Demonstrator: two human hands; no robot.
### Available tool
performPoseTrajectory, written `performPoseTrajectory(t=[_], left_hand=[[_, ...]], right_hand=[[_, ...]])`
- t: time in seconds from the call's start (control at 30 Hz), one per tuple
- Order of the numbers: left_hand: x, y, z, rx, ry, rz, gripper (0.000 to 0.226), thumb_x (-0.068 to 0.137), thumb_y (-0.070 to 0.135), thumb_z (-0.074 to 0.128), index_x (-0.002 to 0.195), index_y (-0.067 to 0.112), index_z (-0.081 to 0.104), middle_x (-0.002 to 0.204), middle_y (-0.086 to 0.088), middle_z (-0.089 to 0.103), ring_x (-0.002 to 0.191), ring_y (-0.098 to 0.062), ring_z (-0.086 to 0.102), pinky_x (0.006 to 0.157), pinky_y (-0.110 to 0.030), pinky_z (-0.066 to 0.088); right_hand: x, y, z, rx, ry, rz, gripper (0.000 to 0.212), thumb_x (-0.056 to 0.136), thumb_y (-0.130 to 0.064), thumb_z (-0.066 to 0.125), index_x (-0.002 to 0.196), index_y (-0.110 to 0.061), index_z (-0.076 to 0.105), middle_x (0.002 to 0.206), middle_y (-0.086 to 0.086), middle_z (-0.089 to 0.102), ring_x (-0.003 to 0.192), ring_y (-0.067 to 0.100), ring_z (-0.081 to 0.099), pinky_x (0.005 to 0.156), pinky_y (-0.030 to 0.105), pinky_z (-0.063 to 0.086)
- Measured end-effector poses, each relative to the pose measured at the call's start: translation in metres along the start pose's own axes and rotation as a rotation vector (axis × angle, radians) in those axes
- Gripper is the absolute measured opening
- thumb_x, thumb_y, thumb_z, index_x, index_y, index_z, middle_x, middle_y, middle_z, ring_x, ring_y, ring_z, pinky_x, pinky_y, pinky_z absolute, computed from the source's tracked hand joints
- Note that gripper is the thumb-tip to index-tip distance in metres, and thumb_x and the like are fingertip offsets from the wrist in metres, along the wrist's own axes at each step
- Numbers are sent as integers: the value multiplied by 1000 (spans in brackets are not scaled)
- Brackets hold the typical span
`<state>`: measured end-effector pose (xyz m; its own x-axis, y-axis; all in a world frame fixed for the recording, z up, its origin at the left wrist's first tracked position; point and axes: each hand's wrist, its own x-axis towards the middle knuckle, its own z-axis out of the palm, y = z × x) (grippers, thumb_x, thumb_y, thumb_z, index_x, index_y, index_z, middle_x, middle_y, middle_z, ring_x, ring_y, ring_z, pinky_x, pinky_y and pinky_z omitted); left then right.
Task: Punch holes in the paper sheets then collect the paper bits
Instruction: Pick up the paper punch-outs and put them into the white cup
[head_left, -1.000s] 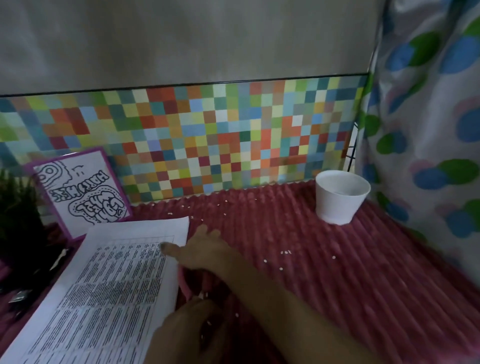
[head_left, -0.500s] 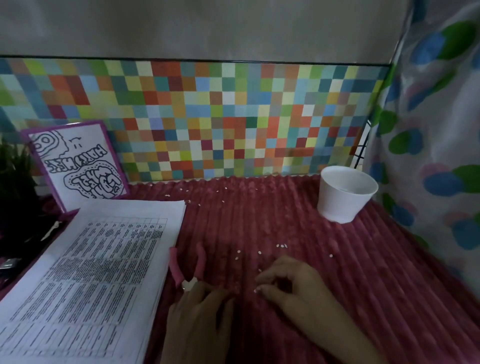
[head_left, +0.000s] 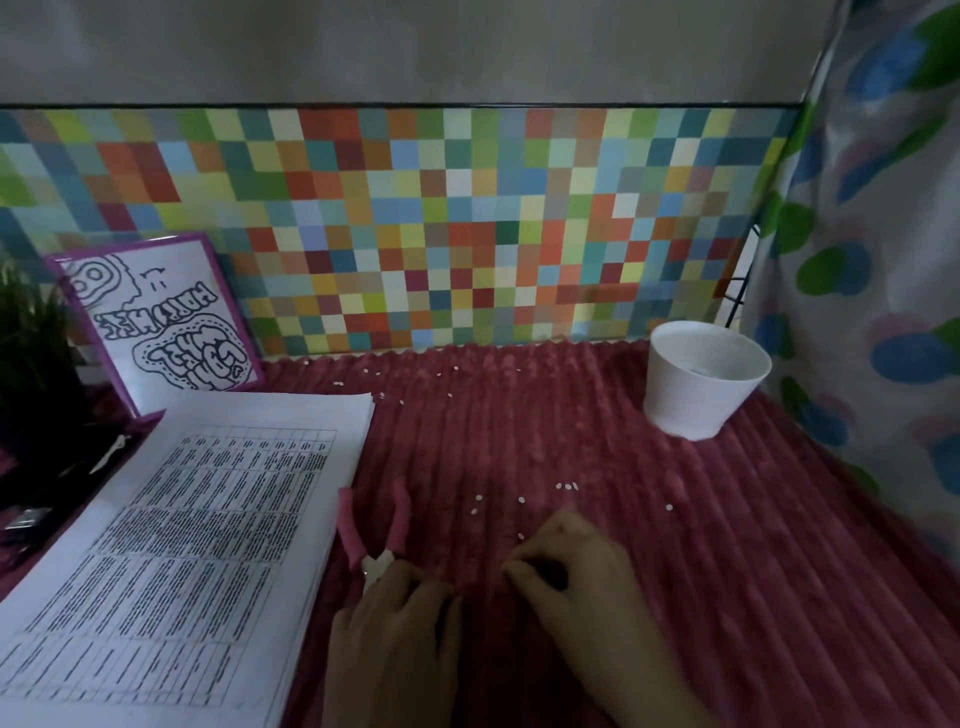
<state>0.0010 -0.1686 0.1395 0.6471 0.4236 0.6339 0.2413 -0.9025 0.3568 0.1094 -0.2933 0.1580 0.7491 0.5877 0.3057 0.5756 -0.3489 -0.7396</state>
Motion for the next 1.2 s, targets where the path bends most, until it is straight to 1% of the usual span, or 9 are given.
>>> performPoseTrajectory(t=[0.1,0.2,0.43,0.57,0.63,0.7,0.87,1.03,1.2], left_hand=[[2,4,0,60,-96,-40,29,69,44,48,59,24,66,73,7,64,74,-12,58,45,-34,45],[5,8,-2,87,-160,-81,31,68,44,45,54,24,63,70,6,65,58,-16,66,44,-33,45],[10,2,-11,14,-301,-74,28,72,33,44,55,20,61,69,5,64,54,-16,66,42,-28,47],[28,-1,-26,-192,-300,-180,13,82,17,67,69,15,66,79,11,56,73,-20,67,66,-27,46],[45,2,-29,-181,-303,-177,12,85,19,68,73,19,65,81,14,52,85,-17,64,90,-42,47],[64,8,-24,-161,-287,-150,19,87,24,64,69,24,58,80,12,53,81,-12,58,99,-53,40],[89,17,6,-142,-371,-131,16,89,18,61,75,11,66,93,-1,62,86,-17,62,70,-22,34],[79,11,25,-18,-428,-153,20,91,32,60,98,14,66,104,0,63,100,-21,61,88,-31,39],[71,16,25,58,-432,-75,19,96,23,51,94,12,67,105,-1,57,97,-21,59,79,-30,38]], right_hand=[[16,0,-12,0,104,65,13,74,-8,75,68,-20,75,74,-9,61,74,4,59,65,9,39],[27,-1,-10,-107,52,113,8,77,-12,75,74,-19,77,81,-6,64,76,4,60,74,20,45],[23,3,-2,-225,-5,84,8,81,-15,70,78,-16,77,85,-3,62,78,13,61,75,31,49],[23,10,-9,-64,92,103,15,80,-9,69,68,-17,70,76,-4,62,70,7,60,71,29,47],[26,16,-18,90,152,206,16,81,-9,70,67,-18,71,75,-5,66,67,7,61,69,28,48],[28,22,-23,183,188,285,17,82,-11,71,67,-19,71,76,-4,68,63,12,61,66,31,49],[30,23,-29,62,181,269,12,78,-11,74,67,-15,75,76,-5,67,71,11,65,73,33,51],[32,24,-22,-73,112,173,8,75,-9,76,70,-15,77,76,-6,65,72,4,61,70,13,42],[26,19,-12,-368,63,36,9,82,-13,67,77,-12,74,87,3,62,77,24,63,69,35,49]])
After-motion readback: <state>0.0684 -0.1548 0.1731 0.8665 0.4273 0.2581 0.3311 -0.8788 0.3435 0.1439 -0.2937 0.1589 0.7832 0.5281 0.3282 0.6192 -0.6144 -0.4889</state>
